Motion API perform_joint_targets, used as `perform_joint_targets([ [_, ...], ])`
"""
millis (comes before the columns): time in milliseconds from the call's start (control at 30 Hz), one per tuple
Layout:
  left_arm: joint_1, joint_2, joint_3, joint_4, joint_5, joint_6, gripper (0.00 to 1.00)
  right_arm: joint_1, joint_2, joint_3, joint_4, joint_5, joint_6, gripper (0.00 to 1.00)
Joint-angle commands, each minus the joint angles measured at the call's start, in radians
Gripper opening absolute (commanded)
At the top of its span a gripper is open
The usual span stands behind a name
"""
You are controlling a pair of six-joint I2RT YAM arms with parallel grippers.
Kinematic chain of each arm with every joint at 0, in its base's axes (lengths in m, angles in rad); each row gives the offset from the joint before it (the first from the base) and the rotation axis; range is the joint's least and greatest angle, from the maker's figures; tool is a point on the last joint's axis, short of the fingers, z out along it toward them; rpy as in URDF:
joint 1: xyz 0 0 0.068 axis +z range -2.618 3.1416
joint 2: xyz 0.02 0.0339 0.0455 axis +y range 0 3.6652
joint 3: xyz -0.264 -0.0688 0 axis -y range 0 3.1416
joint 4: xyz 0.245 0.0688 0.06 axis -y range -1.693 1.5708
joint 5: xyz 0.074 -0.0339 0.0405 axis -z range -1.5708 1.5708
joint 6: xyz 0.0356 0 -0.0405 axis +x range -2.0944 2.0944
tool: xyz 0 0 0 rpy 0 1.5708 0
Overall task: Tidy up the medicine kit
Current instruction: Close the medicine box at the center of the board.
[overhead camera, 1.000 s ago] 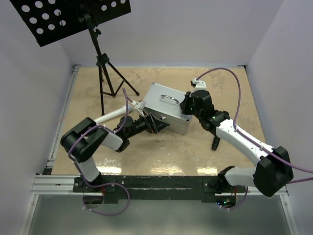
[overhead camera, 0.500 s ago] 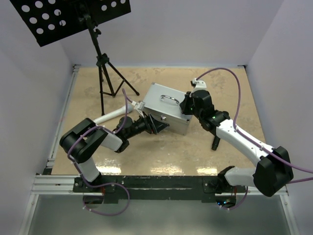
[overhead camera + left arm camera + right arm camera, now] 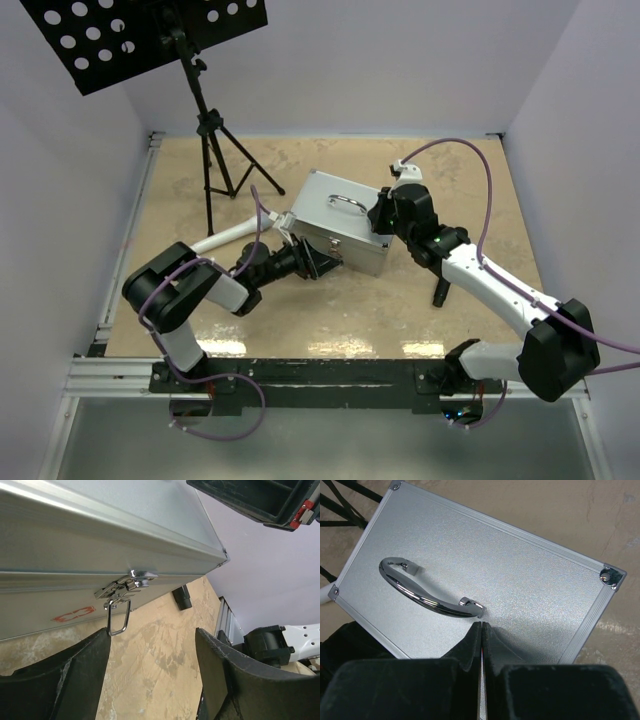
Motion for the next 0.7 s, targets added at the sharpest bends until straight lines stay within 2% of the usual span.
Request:
perform_joint_targets([
  [0,0.006,0.008,-0.014,0.629,-0.008,0.03,0.72,0.001,-0.031,-0.004,0.023,0.025,0.0,0.0],
  [367,0.014,0.047,0.024,0.629,-0.026,0.027,0.73,0.001,-0.031,-0.006,0.02,0.031,-0.003,0.0],
  [667,0.035,0.043,0.005,0.629,-0.043,0.073,0.82,0.001,-0.028,-0.013,0.026,0.032,-0.004,0.0],
])
